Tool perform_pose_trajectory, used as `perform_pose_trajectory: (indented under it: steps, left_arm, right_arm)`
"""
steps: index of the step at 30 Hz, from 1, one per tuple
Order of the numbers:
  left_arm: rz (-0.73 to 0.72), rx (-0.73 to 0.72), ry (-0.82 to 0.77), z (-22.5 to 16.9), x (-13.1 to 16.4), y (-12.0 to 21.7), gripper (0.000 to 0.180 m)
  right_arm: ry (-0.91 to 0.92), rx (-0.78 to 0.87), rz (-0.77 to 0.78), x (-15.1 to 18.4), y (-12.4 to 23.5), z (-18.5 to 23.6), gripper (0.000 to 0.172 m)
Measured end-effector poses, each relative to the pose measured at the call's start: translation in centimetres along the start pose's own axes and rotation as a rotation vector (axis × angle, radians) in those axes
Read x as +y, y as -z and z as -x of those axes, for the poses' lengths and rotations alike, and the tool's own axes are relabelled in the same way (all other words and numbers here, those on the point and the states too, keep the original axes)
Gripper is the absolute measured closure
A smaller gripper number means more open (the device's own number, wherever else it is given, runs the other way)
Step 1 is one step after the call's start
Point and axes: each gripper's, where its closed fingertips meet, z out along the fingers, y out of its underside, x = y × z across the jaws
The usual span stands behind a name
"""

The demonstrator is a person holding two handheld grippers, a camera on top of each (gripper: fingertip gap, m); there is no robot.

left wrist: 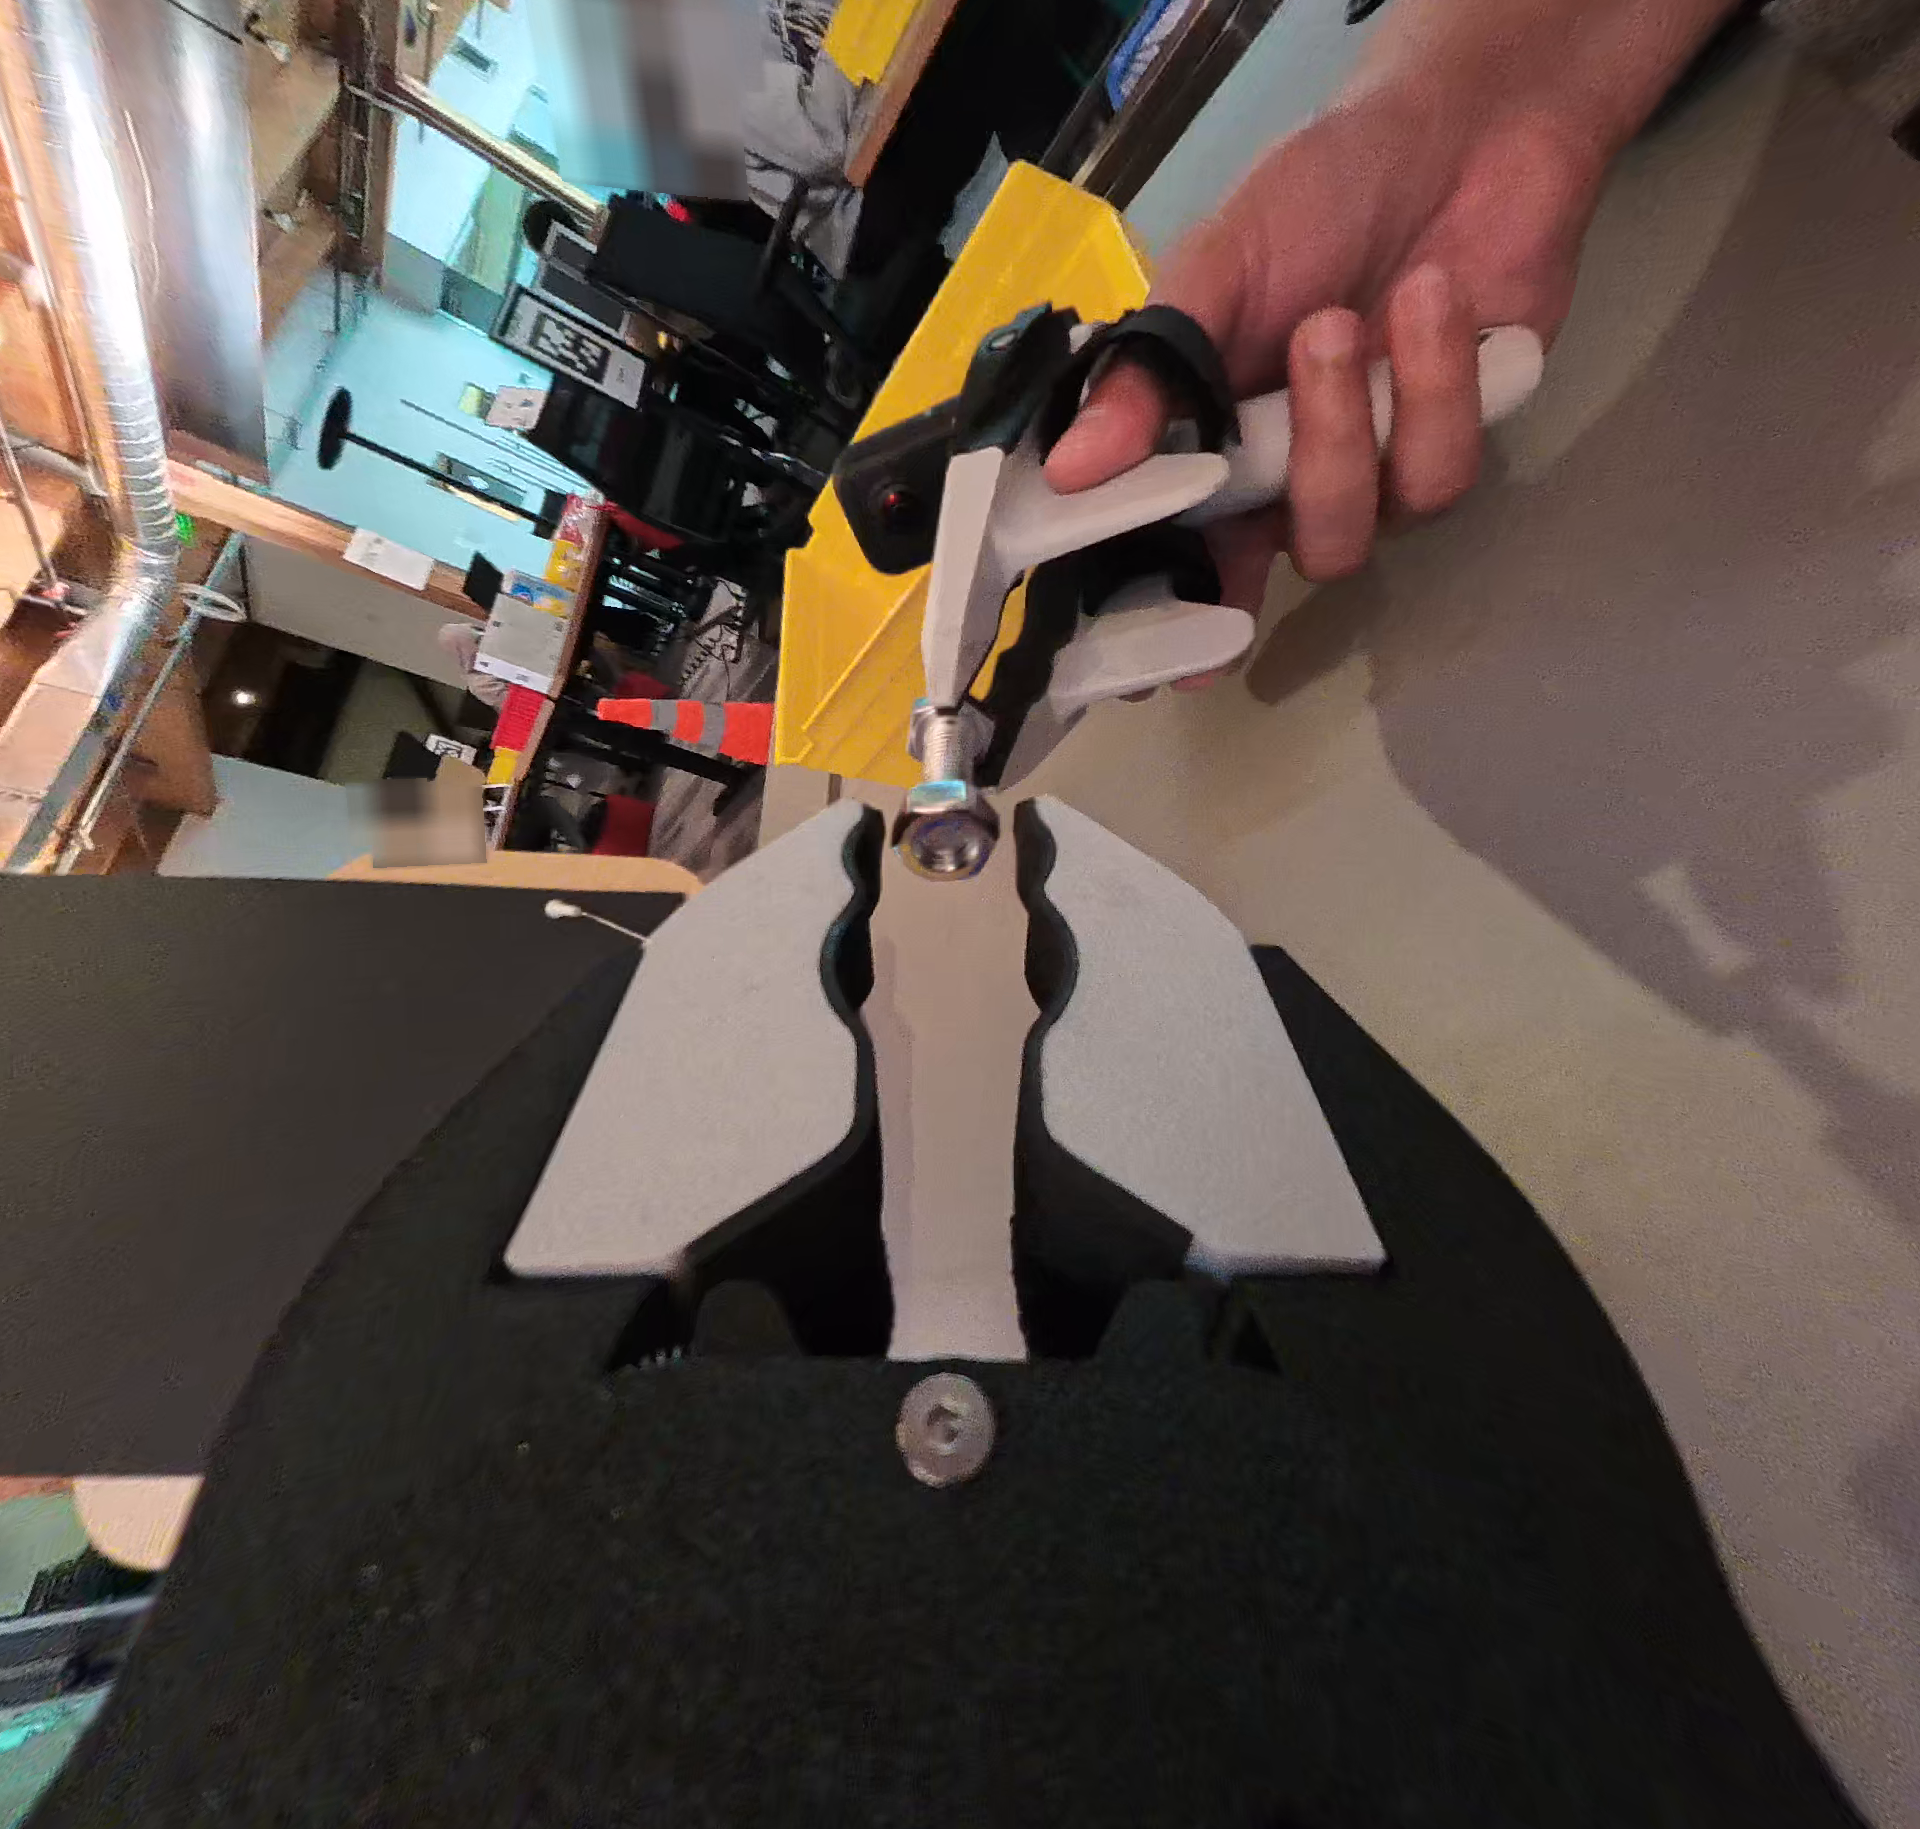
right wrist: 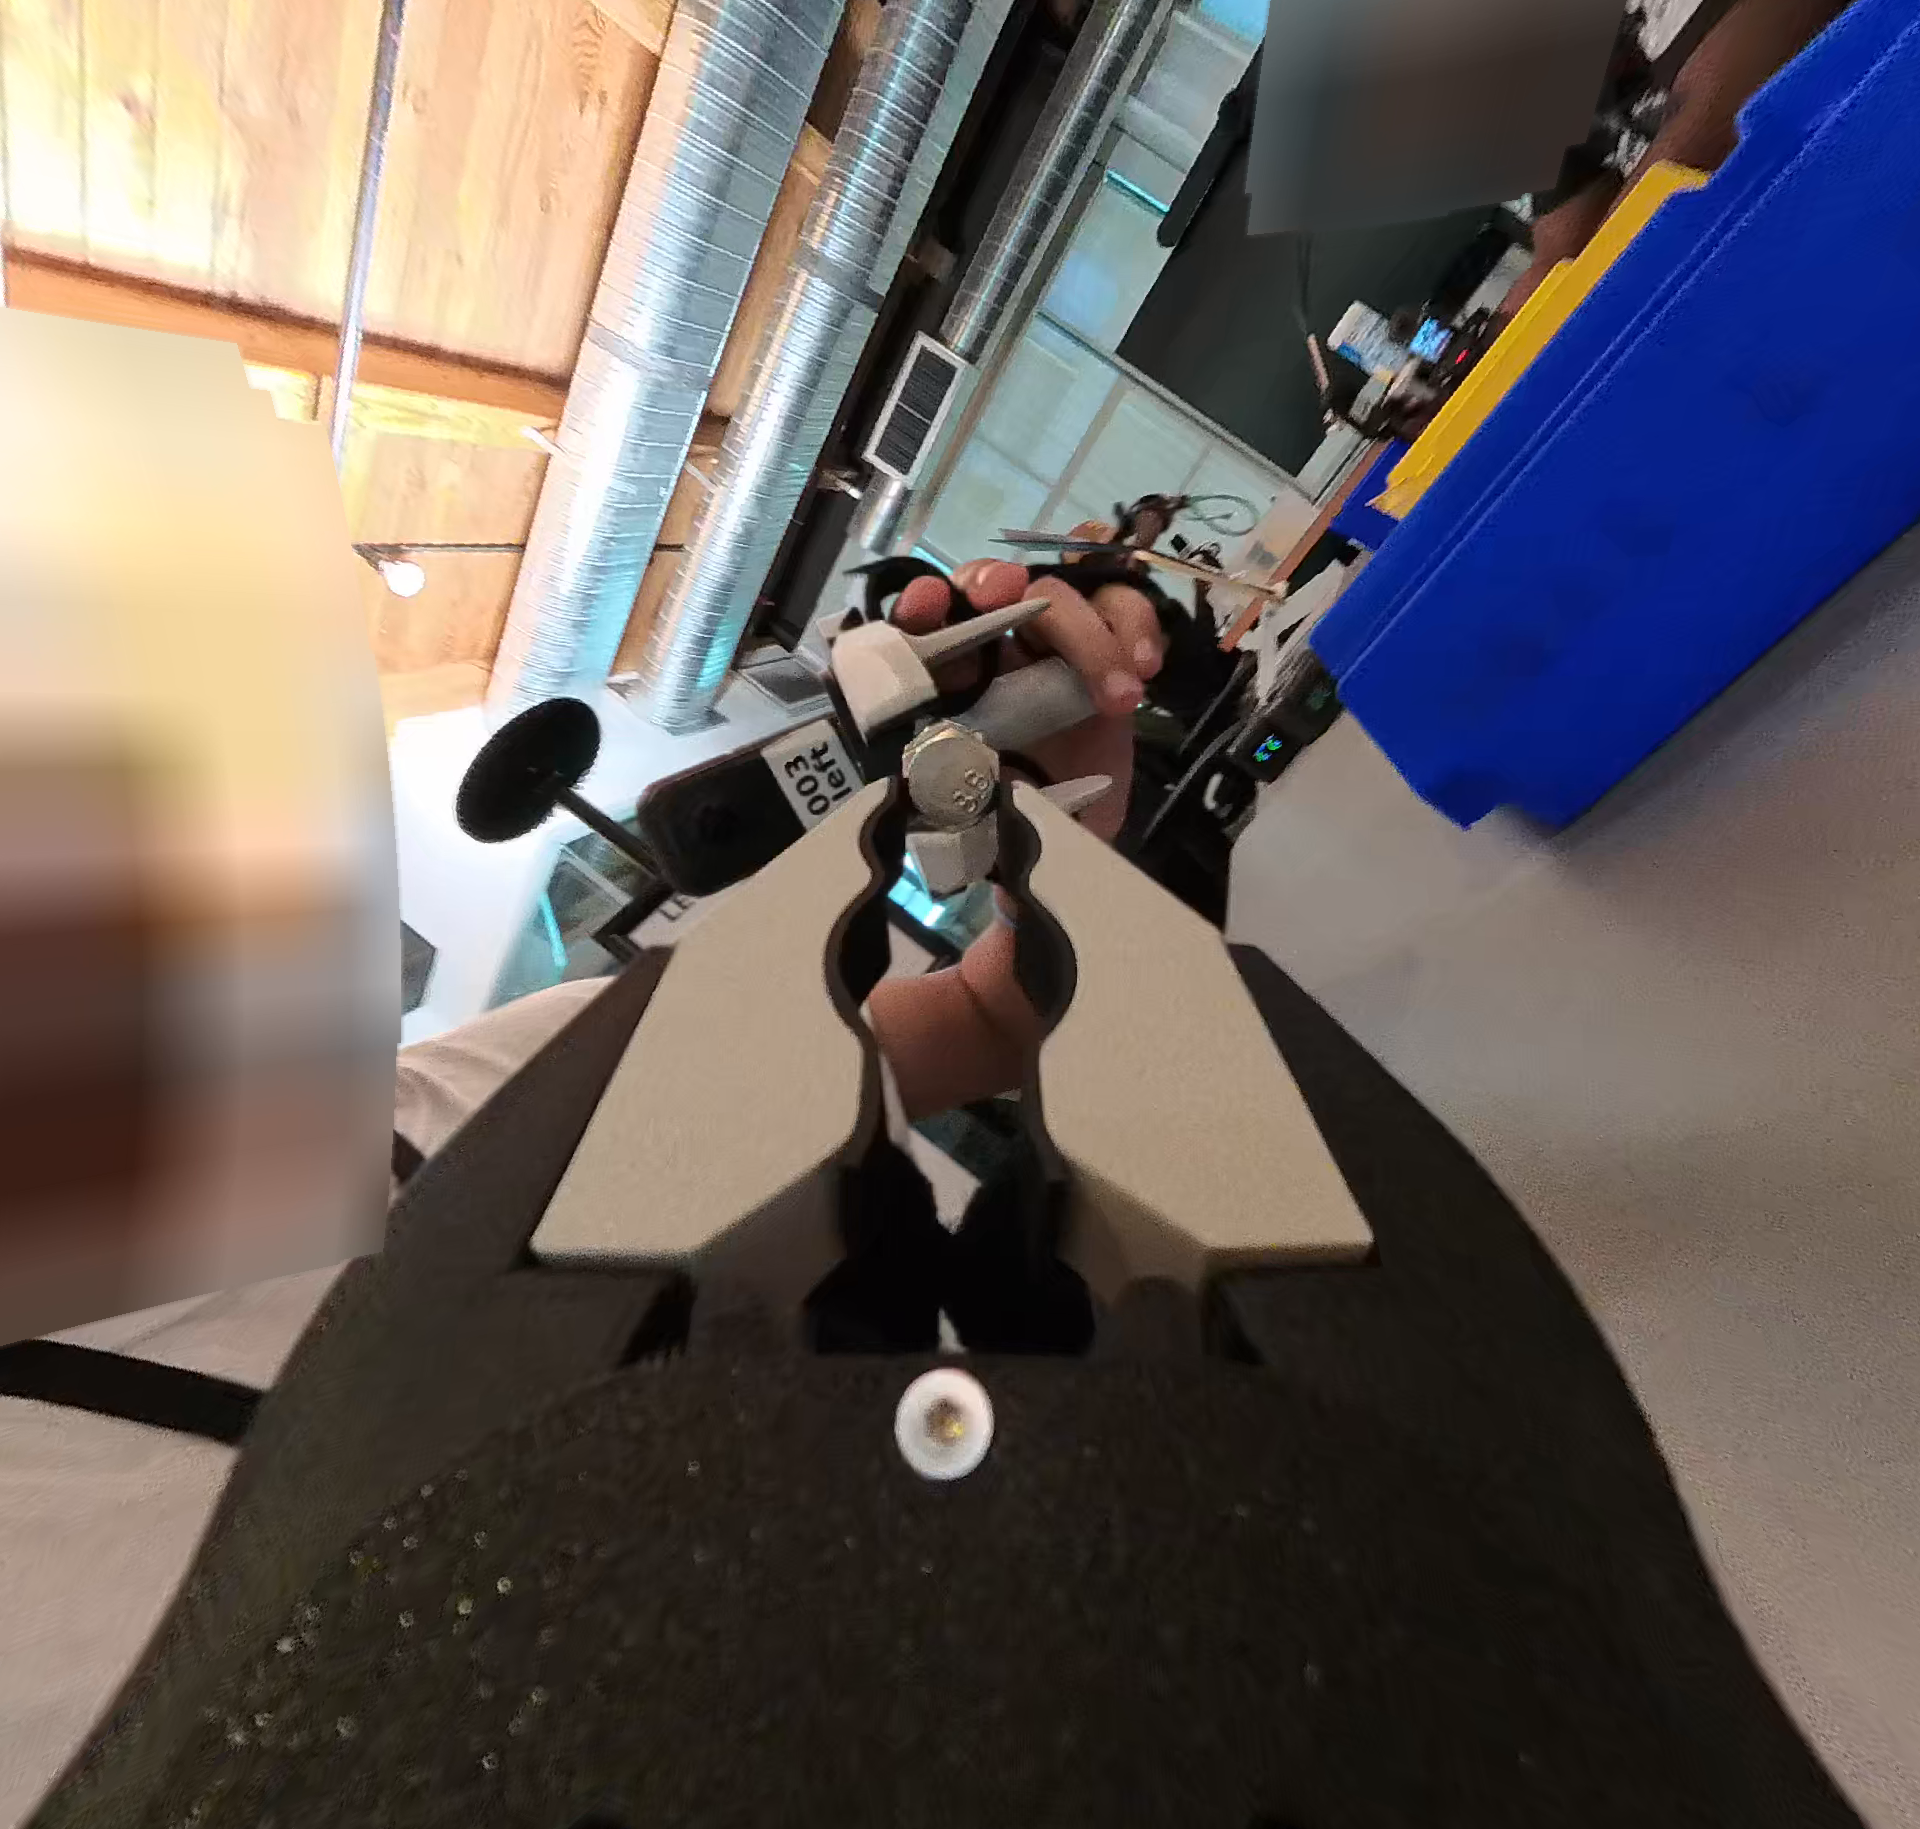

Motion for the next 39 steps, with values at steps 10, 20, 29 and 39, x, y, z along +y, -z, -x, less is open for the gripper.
perform_pose_trajectory:
  steps: [10,20,29,39]
  left_arm:
    - [0.015,0.063,0.147,-0.1,-0.1,-0.2,0.161]
    - [-0.27,0.406,1.242,0.7,-3.3,0.7,0.161]
    - [-0.373,0.762,1.765,0.6,-4.4,1.7,0.162]
    - [-0.483,0.399,1.272,1.3,-3.5,1.0,0.139]
  right_arm:
    - [0.003,-0.033,0.024,0.4,-0.2,0.5,0.156]
    - [1.015,0.207,0.102,0.4,-0.5,3.8,0.155]
    - [1.651,0.399,0.229,1.4,-0.8,4.5,0.155]
    - [1.07,0.275,0.104,0.5,-0.8,3.9,0.155]
